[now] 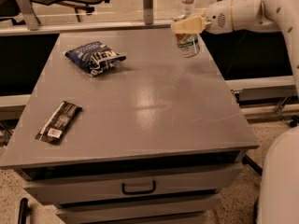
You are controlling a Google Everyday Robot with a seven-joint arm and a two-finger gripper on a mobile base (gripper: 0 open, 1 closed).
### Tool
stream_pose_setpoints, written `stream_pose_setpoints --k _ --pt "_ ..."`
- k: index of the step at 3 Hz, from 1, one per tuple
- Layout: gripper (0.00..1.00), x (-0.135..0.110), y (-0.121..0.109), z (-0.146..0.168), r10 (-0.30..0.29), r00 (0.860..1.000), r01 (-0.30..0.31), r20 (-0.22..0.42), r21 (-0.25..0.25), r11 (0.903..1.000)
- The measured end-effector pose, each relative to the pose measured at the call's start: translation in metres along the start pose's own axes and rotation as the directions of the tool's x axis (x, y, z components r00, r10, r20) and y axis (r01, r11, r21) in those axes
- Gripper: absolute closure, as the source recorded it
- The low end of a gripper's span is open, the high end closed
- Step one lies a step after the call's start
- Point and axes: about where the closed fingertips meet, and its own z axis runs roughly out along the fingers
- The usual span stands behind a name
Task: Place 7up can upright
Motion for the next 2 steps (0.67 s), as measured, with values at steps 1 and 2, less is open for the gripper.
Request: stream_pose_setpoints --k 1,2 --pt "1.00 -0.010 -0.001 -0.028 0.040 0.976 -0.034 0.213 -0.034 0.9988" --pt "1.00 -0.018 0.004 -0.045 0.010 0.947 -0.017 0.322 0.018 0.9997"
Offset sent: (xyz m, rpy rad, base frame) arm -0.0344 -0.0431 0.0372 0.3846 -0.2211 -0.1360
